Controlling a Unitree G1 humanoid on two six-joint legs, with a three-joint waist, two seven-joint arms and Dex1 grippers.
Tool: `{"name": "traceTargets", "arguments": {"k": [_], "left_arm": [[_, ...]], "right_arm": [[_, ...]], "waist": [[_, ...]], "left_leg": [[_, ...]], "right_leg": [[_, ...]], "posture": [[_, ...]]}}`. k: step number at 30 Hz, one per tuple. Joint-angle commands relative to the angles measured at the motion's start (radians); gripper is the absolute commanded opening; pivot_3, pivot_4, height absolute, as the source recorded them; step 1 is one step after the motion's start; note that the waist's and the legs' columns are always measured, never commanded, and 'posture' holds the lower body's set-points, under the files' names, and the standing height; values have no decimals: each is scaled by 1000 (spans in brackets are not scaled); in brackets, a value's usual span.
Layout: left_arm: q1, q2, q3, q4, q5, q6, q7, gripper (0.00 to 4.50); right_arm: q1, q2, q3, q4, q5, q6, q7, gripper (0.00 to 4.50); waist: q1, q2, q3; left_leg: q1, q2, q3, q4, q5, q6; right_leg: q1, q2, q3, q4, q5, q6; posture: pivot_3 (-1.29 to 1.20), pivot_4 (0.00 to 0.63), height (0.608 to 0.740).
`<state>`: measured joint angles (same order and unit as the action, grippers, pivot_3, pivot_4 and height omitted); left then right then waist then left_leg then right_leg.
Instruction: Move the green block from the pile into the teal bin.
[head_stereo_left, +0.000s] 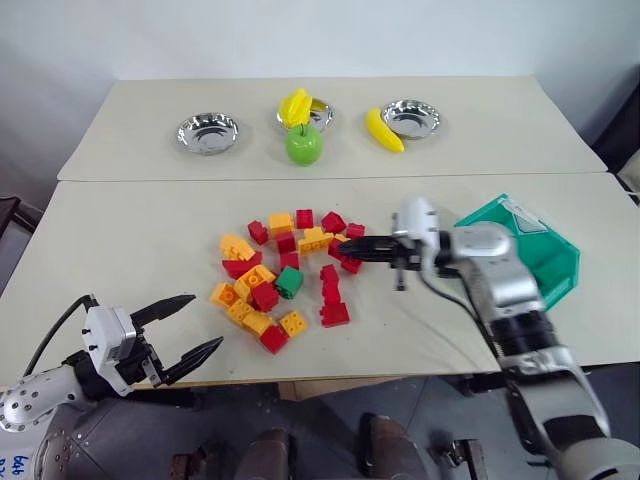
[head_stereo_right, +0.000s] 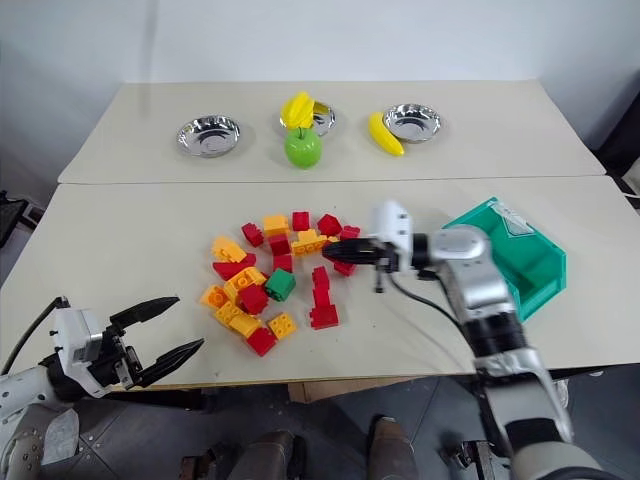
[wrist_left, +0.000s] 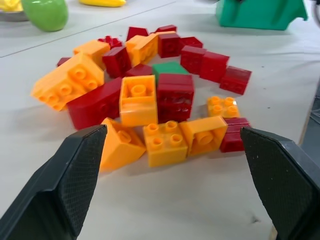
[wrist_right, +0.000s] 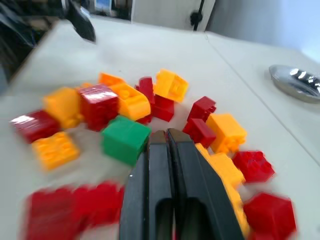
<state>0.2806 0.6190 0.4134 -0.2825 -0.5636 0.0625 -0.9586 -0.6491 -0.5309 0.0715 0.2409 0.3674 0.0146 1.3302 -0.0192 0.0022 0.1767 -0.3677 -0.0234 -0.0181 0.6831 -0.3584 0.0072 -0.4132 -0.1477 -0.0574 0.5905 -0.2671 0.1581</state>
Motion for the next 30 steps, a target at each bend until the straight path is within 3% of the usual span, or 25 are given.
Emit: {"name": "traceTargets", "arguments": {"k": [1, 6, 11, 13, 19, 22, 30], "left_arm": [[-9, -15, 44, 34, -36, -25, -8, 4500], [-18, -18, 62, 71, -36, -44, -12, 4500], [-30, -11, 41, 58, -37, -41, -34, 4500], [-40, -10, 29, 46, -38, -34, -39, 4500], [-55, -6, -3, 31, -30, -24, -47, 4500], [-61, -8, -14, 34, -27, -22, -48, 4500], [-69, -5, -16, 32, -34, -18, -46, 4500]], "right_arm": [[87, -99, -106, -48, 80, 30, 58, 1231], [206, -197, -184, -34, 78, 24, 51, 2876], [197, -180, -156, -87, 71, 86, 1, 4476], [179, -153, -108, -150, 69, 133, -19, 4476], [66, 28, 109, -376, 29, 493, -265, 4476], [-2, 76, 238, -370, -106, 575, -371, 4476], [-106, 229, 346, -306, -178, 757, -514, 4476]], "waist": [[0, 0, 0], [-3, 0, 0], [-8, 0, 0], [-8, 0, 0], [-7, 0, 0], [-4, 0, 0], [-9, 0, 0]], "left_leg": [[0, 0, 0, 0, 0, 0], [0, -2, 2, 0, 0, 0], [2, 0, 4, 0, 0, -1], [2, 1, 4, 0, 0, -1], [1, 3, 1, 1, 0, -2], [1, 2, 1, 1, 0, -2], [-1, -1, -1, 1, 0, -2]], "right_leg": [[0, 0, 0, 0, 0, 0], [0, 0, -2, 0, 0, 0], [0, 0, -2, 1, 0, 0], [0, 0, -2, 1, 0, 0], [-1, 0, -3, 1, 0, -1], [-1, -1, -3, 1, 0, -1], [-2, -1, -5, 2, 1, -1]], "posture": [[0, 150, 740], [0, 150, 740], [0, 150, 740], [0, 150, 740], [0, 150, 740], [0, 150, 740], [0, 150, 740]]}}
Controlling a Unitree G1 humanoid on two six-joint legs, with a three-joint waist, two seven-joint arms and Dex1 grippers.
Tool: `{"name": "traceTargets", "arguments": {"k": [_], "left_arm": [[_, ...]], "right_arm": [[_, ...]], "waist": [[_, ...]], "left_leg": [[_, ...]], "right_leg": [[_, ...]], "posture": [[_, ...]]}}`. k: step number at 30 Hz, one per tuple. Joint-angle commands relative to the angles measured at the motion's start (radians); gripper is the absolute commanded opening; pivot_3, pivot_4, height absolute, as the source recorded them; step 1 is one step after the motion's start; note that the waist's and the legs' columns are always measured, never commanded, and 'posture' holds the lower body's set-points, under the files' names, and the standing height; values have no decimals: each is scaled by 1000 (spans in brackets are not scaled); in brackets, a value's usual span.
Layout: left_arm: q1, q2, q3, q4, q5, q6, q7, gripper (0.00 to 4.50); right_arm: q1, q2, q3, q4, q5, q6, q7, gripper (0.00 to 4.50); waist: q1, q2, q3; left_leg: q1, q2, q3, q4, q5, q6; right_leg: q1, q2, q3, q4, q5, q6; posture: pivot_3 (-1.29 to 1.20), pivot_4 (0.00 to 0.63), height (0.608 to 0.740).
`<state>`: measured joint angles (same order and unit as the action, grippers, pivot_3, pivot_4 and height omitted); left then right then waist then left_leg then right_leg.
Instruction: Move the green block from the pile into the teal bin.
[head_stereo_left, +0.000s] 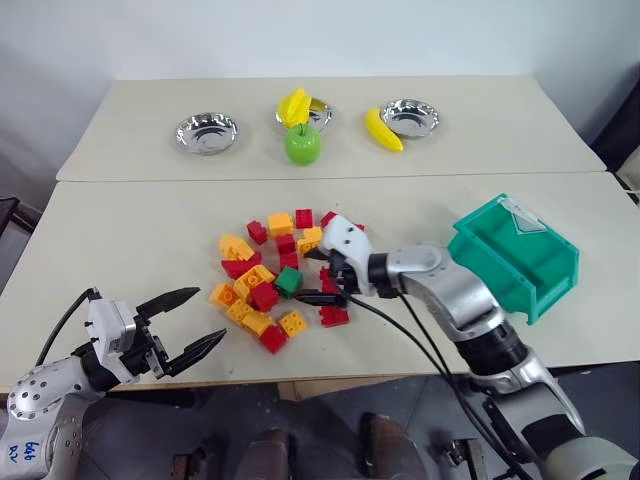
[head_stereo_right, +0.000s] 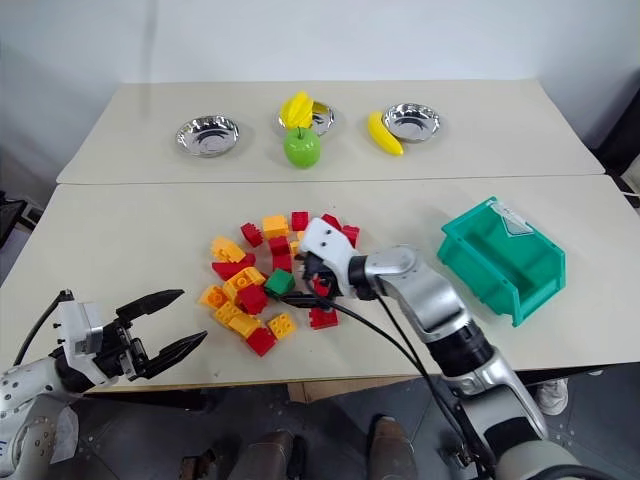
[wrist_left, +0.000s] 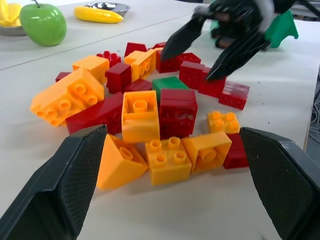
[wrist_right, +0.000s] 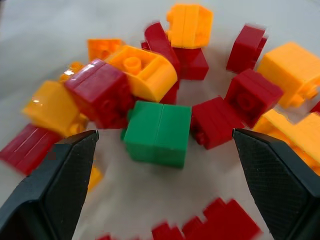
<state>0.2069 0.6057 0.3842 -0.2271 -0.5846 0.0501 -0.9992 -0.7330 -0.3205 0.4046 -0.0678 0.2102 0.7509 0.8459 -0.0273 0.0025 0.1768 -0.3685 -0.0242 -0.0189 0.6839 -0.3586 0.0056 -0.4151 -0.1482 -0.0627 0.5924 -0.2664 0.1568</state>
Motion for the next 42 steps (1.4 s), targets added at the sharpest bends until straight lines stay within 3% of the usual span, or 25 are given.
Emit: {"name": "traceTargets", "arguments": {"k": [1, 9, 12, 17, 18, 25, 29, 37, 42], "left_arm": [[8, 7, 13, -26, -11, -6, -5, 4500], [14, 2, 8, -34, -7, -11, -1, 4500], [14, 3, 10, -43, -10, -8, 3, 4500], [12, 3, 7, -66, -24, 2, 3, 4500], [1, 0, -2, -75, -28, 8, 5, 4500], [-95, -48, -74, -144, -36, 26, 64, 4500], [-173, -84, -138, -152, -23, 25, 86, 4500], [-230, -69, -196, -75, -5, 7, 4, 4500], [-292, -82, -241, -20, 19, -2, -19, 4500]], "right_arm": [[-30, 29, 27, 19, -38, 21, -45, 4476], [-55, 111, 78, 86, -93, 31, -110, 4476], [-51, 120, 64, 90, -98, 11, -115, 3837], [-44, 90, 32, 65, -83, -42, -77, 2214], [-38, 79, 2, 51, -65, -72, -62, 2058], [43, -17, -229, -15, 49, -319, 20, 2058], [127, -123, -460, -33, 92, -531, 21, 2058], [322, -419, -757, 53, 56, -599, -29, 2058], [444, -482, -822, 133, 57, -659, -18, 2058]], "waist": [[-1, 0, 0], [-3, 0, 0], [-4, 0, 0], [-3, 0, 0], [-2, 0, 0], [3, -1, 0], [4, -1, 0], [10, -1, 0], [21, -1, 0]], "left_leg": [[0, -1, 0, 0, 0, 0], [0, -1, 1, 0, 0, 0], [0, -1, 1, 0, 0, 0], [0, -1, 1, 0, 0, 0], [0, -1, 1, 0, 0, 0], [0, -2, 1, 0, 0, 0], [0, -1, 2, 0, 0, 0], [1, 0, 12, 0, 0, 0], [3, 1, 16, 0, 0, 1]], "right_leg": [[0, 0, 0, 0, 0, 0], [-1, 1, 0, 1, 0, 0], [-1, 1, 0, 2, 0, 0], [-1, 1, 0, 2, 0, 0], [-1, 1, 0, 2, 0, 0], [0, 1, 0, 1, 0, 0], [0, 1, 0, 1, 0, 0], [1, 2, -1, -1, 0, 0], [2, 2, 0, -1, 0, 0]], "posture": [[0, 150, 740], [0, 150, 740], [0, 150, 740], [0, 150, 740], [0, 150, 740], [0, 150, 740], [0, 150, 740], [0, 150, 740], [0, 150, 740]]}}
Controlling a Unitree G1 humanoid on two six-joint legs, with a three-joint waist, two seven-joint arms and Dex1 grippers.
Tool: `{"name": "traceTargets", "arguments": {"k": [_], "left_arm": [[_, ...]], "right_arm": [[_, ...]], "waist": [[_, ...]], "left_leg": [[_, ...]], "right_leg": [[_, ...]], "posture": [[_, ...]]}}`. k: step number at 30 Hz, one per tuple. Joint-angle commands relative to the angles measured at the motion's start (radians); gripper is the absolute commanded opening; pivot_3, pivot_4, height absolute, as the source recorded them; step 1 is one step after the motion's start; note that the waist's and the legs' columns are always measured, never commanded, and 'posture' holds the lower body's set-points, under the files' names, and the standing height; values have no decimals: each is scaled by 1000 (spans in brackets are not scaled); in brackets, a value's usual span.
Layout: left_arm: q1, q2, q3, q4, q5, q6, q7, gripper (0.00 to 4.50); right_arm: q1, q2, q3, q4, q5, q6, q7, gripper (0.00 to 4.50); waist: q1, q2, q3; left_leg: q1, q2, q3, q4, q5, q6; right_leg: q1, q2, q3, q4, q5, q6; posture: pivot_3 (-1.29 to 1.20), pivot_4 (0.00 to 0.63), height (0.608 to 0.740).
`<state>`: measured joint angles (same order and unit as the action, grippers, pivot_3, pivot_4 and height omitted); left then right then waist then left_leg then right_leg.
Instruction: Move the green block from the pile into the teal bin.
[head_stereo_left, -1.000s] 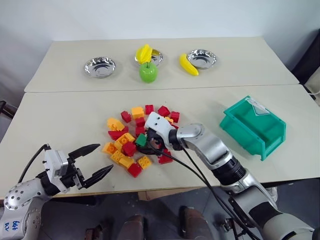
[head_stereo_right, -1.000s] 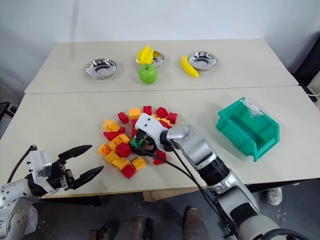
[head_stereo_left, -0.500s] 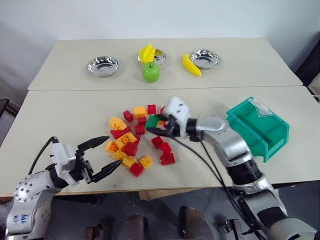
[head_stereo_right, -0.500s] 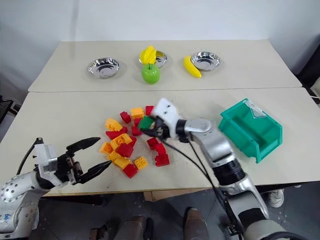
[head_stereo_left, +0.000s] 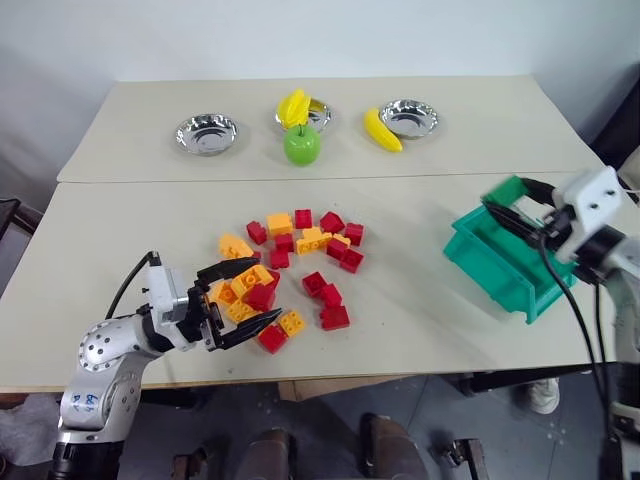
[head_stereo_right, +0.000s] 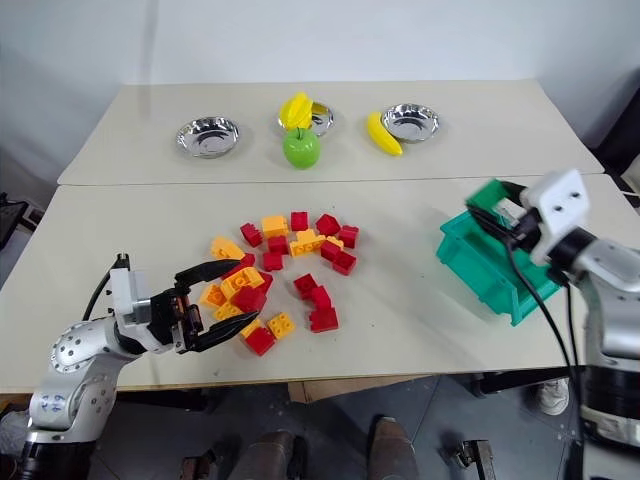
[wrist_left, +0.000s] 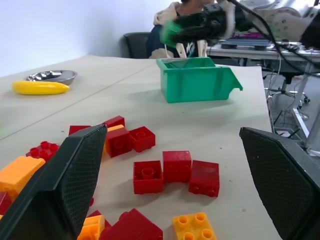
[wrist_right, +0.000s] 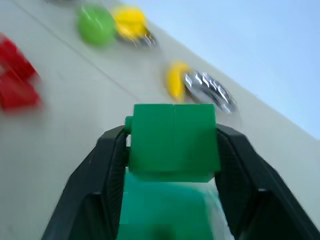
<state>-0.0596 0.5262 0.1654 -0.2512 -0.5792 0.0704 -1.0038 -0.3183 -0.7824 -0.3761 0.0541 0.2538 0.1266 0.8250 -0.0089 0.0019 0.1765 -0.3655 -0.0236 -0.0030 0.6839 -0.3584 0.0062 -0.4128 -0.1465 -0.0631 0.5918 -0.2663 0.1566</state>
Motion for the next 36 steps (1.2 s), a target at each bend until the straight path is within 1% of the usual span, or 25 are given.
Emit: {"name": "traceTargets", "arguments": {"k": [1, 7, 9, 10, 14, 16, 19, 22, 26, 28, 31, 33, 36], "left_arm": [[-35, -4, -29, 10, 17, -23, -16, 4500], [-49, -3, -34, 18, 21, -24, -14, 4500], [-49, -2, -33, 16, 21, -23, -12, 4500], [-49, -2, -32, 17, 21, -22, -12, 4500], [-60, 0, -21, 25, 17, -13, -3, 4500], [-69, 3, -14, 34, 15, -9, 2, 4500], [-78, 17, 0, 55, 25, -13, 4, 4500], [-62, 50, 30, 96, 72, -30, 25, 4500], [-35, 76, 60, 127, 135, -63, 67, 4500], [0, 84, 91, 119, 145, -58, 97, 4500], [34, 90, 124, 129, 156, -92, 112, 4500], [58, 99, 153, 144, 153, -102, 110, 4500], [91, 105, 182, 107, 138, -85, 127, 4500]], "right_arm": [[48, -24, -42, 22, 9, -44, 4, 2058], [115, -27, -101, 72, 50, -23, -5, 2058], [123, -25, -118, 72, 69, -27, -1, 2828], [124, -24, -127, 70, 87, -23, 7, 3078], [81, -25, -150, 70, 117, -59, -3, 4464], [44, -26, -155, 68, 141, -70, 3, 4464], [3, -35, -136, 41, 194, -25, 37, 4464], [0, -20, -52, -72, 300, 35, 178, 4464], [56, -3, 62, -183, 358, 91, 291, 4464], [111, 26, 141, -222, 353, 83, 340, 4464], [155, 70, 195, -220, 316, 25, 357, 4464], [192, 91, 218, -192, 282, -24, 371, 4464], [219, 107, 215, -160, 264, -64, 362, 4464]], "waist": [[3, 0, 0], [8, 0, 0], [8, 0, 0], [8, 0, 0], [8, 0, 0], [8, 0, 0], [8, 0, 0], [8, 0, 0], [8, 0, 0], [12, 0, 0], [13, -1, 0], [16, -1, 0], [16, -1, 0]], "left_leg": [[0, 0, 0, 0, 0, 0], [0, 0, 0, 0, 0, 0], [0, 0, 0, 1, 0, 0], [0, 0, 0, 1, 0, 0], [2, 0, 0, 1, 0, 0], [2, 0, 0, 1, 0, 0], [3, 1, 0, 1, 0, 0], [3, 1, -1, 1, 0, 0], [3, 1, -2, 0, 0, 0], [3, 1, -2, 0, 0, 0], [2, 1, -5, 0, 0, 0], [2, 0, -6, 1, 0, 0], [2, -1, -10, 1, 0, 0]], "right_leg": [[0, 0, 0, 0, 0, 0], [0, 0, 0, 0, 0, 0], [0, 0, 0, 0, 0, 0], [1, 0, 0, 0, 0, 0], [2, 0, 0, 0, 0, 0], [2, 0, 0, 0, 0, 0], [2, 0, 0, 0, 0, 0], [3, 0, 0, 0, 0, 0], [3, 0, -1, 0, 0, 0], [4, 0, -1, -1, 0, 0], [4, -1, -2, -1, 0, 0], [3, -2, -2, -1, 0, 0], [4, -2, -2, -1, 0, 1]], "posture": [[0, 150, 740], [0, 150, 740], [0, 150, 740], [0, 150, 740], [0, 150, 740], [0, 150, 740], [0, 150, 740], [0, 150, 740], [0, 150, 740], [0, 150, 740], [0, 150, 740], [0, 150, 740], [0, 150, 740]]}}
